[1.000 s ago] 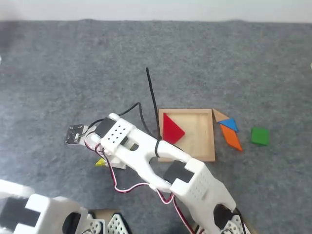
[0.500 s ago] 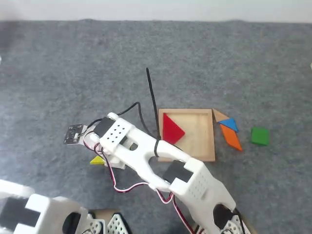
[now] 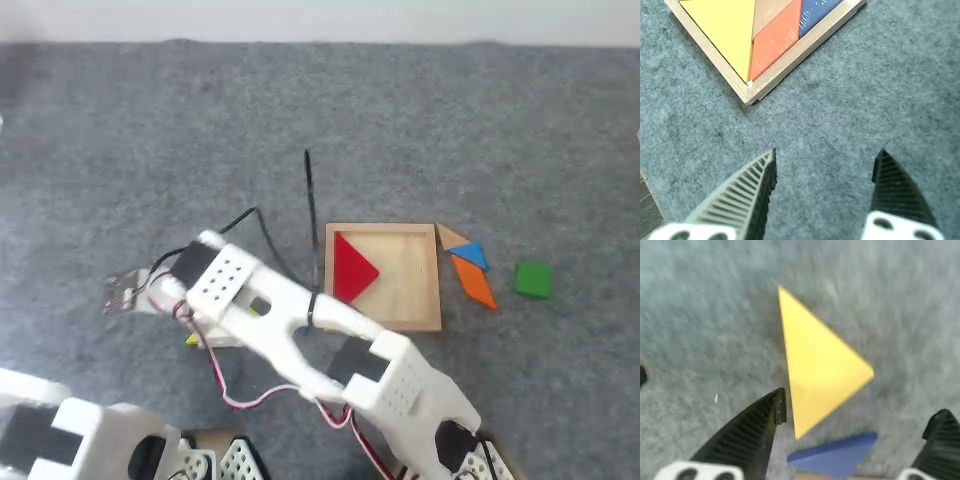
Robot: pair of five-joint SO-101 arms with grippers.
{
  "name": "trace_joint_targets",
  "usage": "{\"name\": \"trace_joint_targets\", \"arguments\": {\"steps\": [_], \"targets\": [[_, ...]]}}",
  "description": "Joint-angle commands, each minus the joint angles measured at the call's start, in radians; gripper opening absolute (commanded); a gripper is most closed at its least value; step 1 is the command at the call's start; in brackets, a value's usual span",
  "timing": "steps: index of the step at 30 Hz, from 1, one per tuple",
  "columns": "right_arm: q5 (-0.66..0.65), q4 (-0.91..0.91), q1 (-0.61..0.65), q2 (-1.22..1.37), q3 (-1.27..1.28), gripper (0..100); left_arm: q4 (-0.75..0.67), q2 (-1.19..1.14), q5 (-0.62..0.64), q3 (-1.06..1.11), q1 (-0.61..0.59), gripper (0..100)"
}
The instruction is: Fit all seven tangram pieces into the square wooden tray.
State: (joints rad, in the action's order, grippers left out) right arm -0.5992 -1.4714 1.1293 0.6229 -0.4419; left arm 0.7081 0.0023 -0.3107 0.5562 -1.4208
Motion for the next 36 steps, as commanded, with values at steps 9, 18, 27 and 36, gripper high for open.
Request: {"name": "trace_joint_targets", "arguments": {"steps": [9,18,27,36], "targets": [[-0.072,0.065,0.061,0.097,-0.049,41.7,0.008,0.005,-0.006,-0.157,-0.137,31],[-0.077,0.067,0.048,0.133,-0.054,41.7,0.008,0.005,-0.006,-0.156,-0.14,31],[-0.149,0.03,0.001,0.053,-0.061,42.0,0.008,0.006,-0.009,-0.156,-0.14,31],[-0.201,0.035,-0.027,0.102,-0.064,41.5,0.009,0.006,-0.049,-0.156,-0.169,31]]}}
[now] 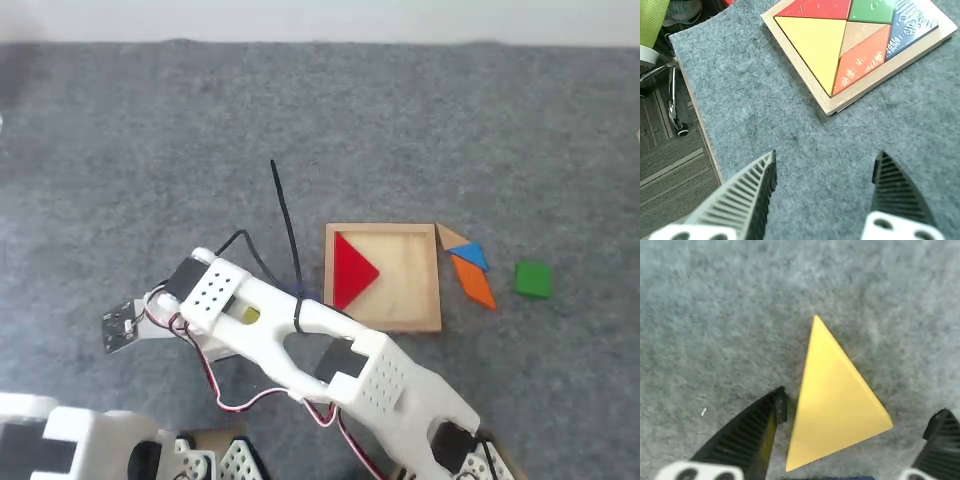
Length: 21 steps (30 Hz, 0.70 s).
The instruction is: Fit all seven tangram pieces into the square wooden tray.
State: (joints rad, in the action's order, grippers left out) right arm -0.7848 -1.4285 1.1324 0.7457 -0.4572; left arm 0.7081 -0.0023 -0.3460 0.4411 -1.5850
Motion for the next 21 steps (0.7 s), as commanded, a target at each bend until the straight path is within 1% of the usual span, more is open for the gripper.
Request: {"name": "trace_joint_targets", "arguments": {"steps": [1,5,12,21], "targets": [[-0.015,-0.008,-0.03,-0.015,-0.049,41.1,0.009,0.011,-0.014,-0.041,-0.005,31],[-0.015,-0.008,-0.03,0.021,-0.049,35.1,0.009,0.011,-0.014,-0.041,-0.005,31],[-0.015,-0.008,-0.03,0.058,-0.052,34.0,0.018,0.011,-0.014,-0.039,-0.003,31],[-0.015,-0.01,-0.028,0.054,-0.052,22.9,0.037,0.011,-0.014,-0.041,-0.002,31]]}}
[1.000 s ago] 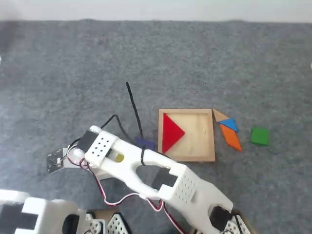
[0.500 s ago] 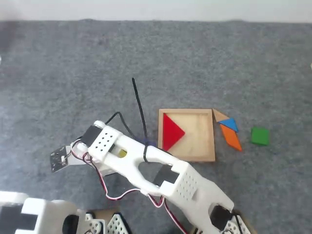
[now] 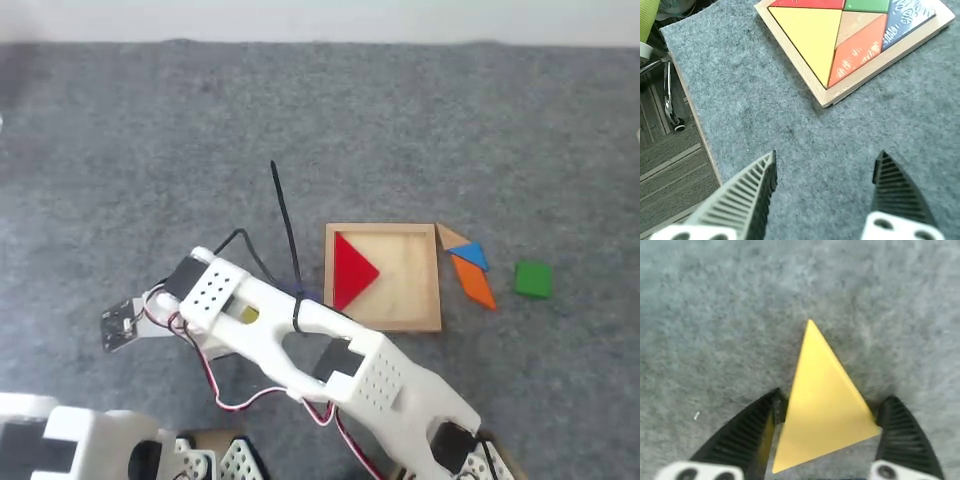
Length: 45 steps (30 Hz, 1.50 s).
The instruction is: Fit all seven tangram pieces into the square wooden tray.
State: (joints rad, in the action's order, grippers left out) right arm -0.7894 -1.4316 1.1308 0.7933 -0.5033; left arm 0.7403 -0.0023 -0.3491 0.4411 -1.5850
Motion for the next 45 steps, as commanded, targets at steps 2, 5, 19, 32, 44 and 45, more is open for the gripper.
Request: {"name": "trace_joint_targets", "arguments": {"steps": [2,5,19,32,44,45], "targets": [[-0.011,-0.015,-0.025,0.005,-0.006,18.4,0.005,0.011,-0.011,-0.041,-0.003,31],[-0.006,-0.016,-0.025,0.005,-0.006,10.8,0.006,0.011,-0.011,-0.041,-0.003,31],[0.186,-0.206,-0.116,-0.097,-0.127,38.6,0.006,0.011,-0.011,-0.018,0.006,31],[0.265,-0.079,-0.197,-0.091,0.032,42.2,0.0,0.011,-0.011,0.005,0.054,31],[0.264,0.07,-0.087,-0.367,0.473,42.0,0.005,0.011,-0.011,0.01,0.052,31],[0.255,0.081,-0.088,-0.367,0.486,42.0,0.005,0.011,-0.011,0.01,0.051,31]]}}
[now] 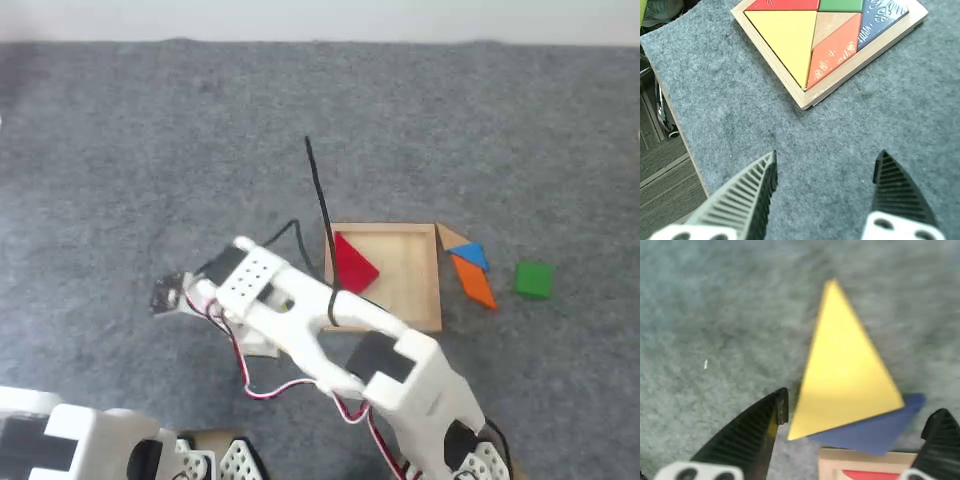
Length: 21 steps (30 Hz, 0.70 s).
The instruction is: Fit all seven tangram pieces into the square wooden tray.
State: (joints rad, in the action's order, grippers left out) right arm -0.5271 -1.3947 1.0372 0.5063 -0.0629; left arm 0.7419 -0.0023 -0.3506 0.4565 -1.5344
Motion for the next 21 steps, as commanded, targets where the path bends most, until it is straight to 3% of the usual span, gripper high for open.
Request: {"name": "trace_joint_targets", "arguments": {"steps": [1,21], "targets": [[-0.02,0.044,0.007,-0.076,0.052,42.0,0.005,0.011,-0.009,-0.004,0.0,31],[-0.084,0.09,0.11,-0.013,-0.012,42.0,0.005,0.012,-0.006,0.016,0.008,31]]}}
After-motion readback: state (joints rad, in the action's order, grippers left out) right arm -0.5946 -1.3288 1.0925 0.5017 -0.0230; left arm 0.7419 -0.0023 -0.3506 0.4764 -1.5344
